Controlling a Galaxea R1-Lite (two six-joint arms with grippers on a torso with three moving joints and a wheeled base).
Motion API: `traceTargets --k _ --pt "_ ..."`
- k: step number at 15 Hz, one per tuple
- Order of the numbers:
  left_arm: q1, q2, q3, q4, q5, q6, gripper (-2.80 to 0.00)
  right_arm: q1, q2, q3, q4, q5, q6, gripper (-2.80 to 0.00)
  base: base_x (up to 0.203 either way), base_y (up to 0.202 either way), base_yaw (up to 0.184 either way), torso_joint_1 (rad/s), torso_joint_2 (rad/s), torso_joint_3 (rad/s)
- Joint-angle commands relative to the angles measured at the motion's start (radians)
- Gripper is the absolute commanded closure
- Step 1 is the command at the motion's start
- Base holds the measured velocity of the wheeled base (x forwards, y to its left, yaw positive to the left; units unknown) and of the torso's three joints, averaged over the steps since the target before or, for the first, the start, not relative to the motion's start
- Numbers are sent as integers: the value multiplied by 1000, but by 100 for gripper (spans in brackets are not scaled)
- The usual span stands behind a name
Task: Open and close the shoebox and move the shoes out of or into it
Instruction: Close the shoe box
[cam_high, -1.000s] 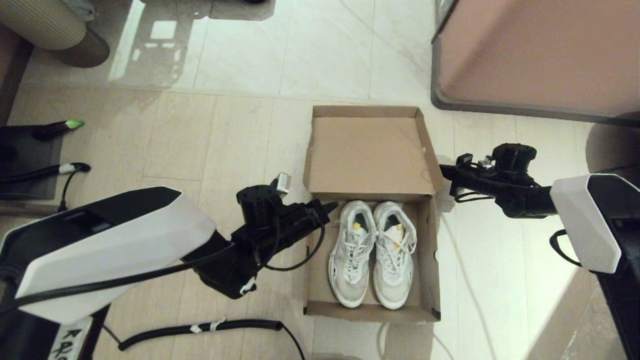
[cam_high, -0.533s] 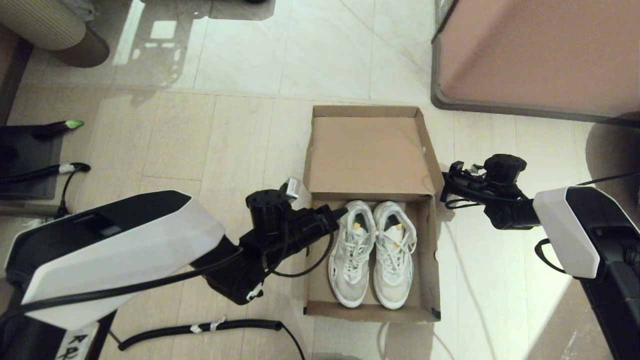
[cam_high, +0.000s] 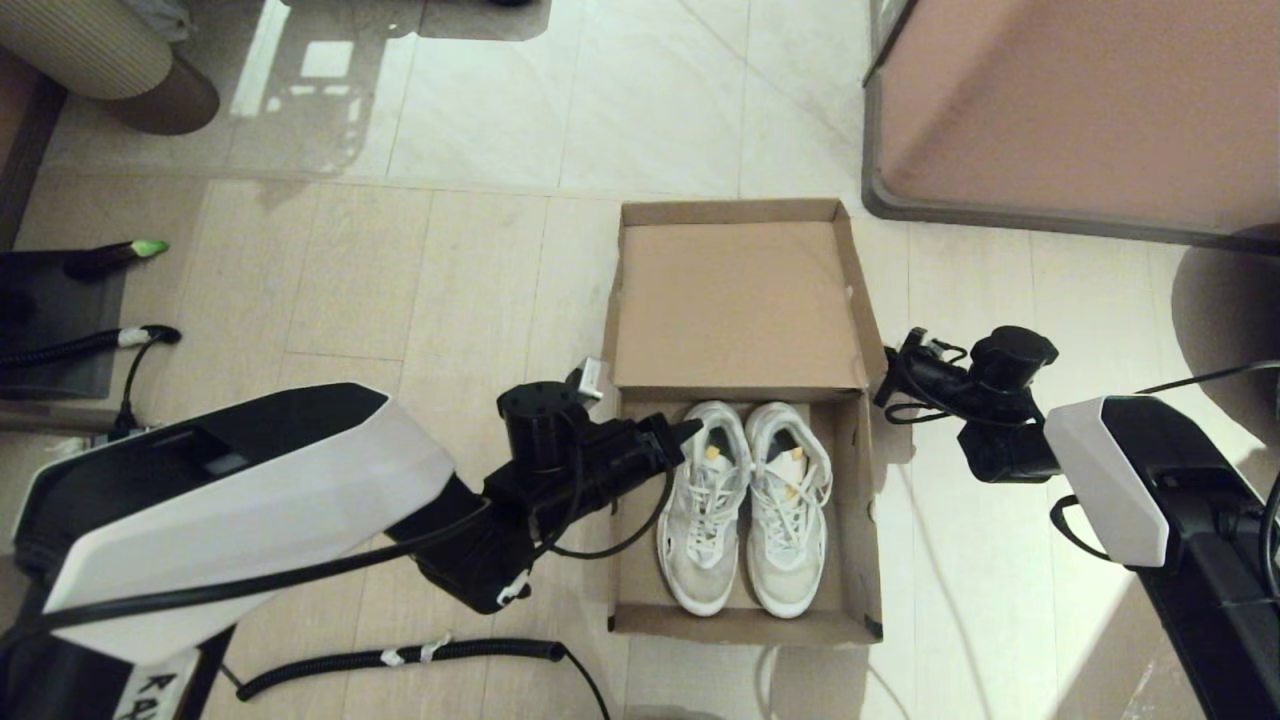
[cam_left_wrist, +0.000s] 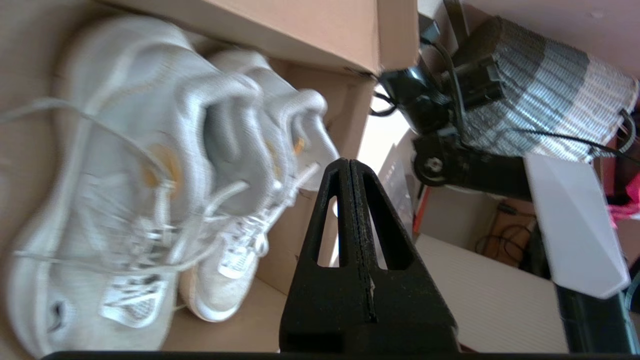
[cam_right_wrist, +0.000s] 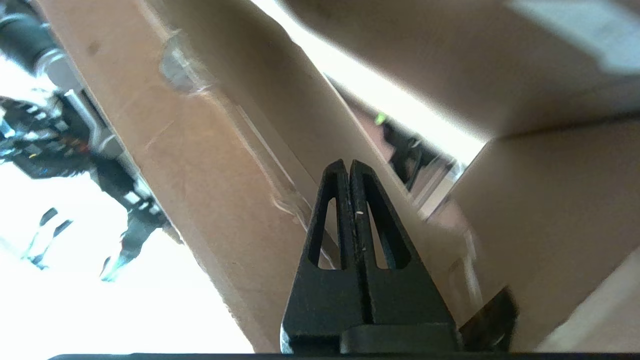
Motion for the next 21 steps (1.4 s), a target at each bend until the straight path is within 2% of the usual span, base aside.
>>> traceTargets --k 1,7,13,15,19,21 --pt "-9 -2 0 -7 -2 -4 0 -2 12 0 -44 47 33 0 0 0 0 0 0 0" --pt "-28 -3 6 -8 -2 -4 0 -15 -19 0 -145 110 105 0 0 0 0 0 0 0" --pt "-41 -2 6 -10 -2 -4 0 -15 -54 0 -203 180 118 0 0 0 0 0 0 0" --pt "-51 -2 6 -11 0 -4 0 -15 -65 0 -245 184 163 0 0 0 0 0 0 0" --pt "-58 -5 6 -13 0 -4 0 -15 -80 1 -359 241 288 0 0 0 0 0 0 0" --pt "-64 -29 7 -10 -1 -4 0 -19 -101 1 -372 292 300 0 0 0 0 0 0 0"
